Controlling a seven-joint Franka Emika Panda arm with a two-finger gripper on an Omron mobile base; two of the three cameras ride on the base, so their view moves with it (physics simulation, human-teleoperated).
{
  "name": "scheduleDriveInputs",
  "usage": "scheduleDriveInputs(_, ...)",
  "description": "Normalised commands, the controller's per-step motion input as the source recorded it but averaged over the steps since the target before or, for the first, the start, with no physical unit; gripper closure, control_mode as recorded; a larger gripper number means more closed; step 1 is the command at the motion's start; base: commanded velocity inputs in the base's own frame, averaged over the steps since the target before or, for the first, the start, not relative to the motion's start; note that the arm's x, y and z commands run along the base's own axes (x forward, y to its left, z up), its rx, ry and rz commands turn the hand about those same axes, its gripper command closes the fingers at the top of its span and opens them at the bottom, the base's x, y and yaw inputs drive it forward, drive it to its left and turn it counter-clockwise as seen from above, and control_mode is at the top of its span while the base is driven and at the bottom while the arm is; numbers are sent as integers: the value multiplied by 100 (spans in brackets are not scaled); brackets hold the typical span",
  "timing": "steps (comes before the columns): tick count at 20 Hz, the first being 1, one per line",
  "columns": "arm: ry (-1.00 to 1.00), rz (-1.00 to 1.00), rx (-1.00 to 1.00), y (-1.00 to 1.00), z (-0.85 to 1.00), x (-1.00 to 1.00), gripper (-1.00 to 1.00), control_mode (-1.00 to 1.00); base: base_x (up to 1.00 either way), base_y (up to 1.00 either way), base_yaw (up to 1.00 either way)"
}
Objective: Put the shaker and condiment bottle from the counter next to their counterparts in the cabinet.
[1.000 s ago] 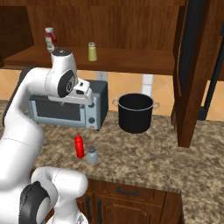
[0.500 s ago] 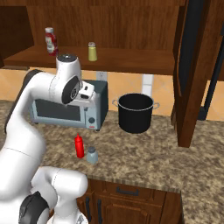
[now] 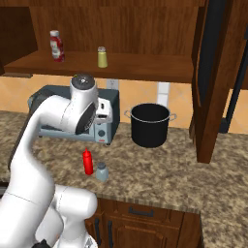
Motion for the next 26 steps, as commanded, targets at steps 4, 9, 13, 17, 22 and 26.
scheduleDriveInputs(4, -19, 24, 12, -38, 0, -32, -100, -100, 0, 0, 0)
scheduleDriveInputs(9, -18, 28, 12, -34, -3, -30, -100, -100, 0, 0, 0)
scheduleDriveInputs(13, -20, 30, 5, -25, -12, -25, -100, -100, 0, 0, 0)
scheduleDriveInputs(17, -17, 27, 0, -21, -20, -9, -100, -100, 0, 0, 0)
scheduleDriveInputs(22, -10, 23, 0, -14, -31, 0, -100, -100, 0, 0, 0)
scheduleDriveInputs(26, -5, 19, 0, -5, -38, 0, -100, -100, 0, 0, 0)
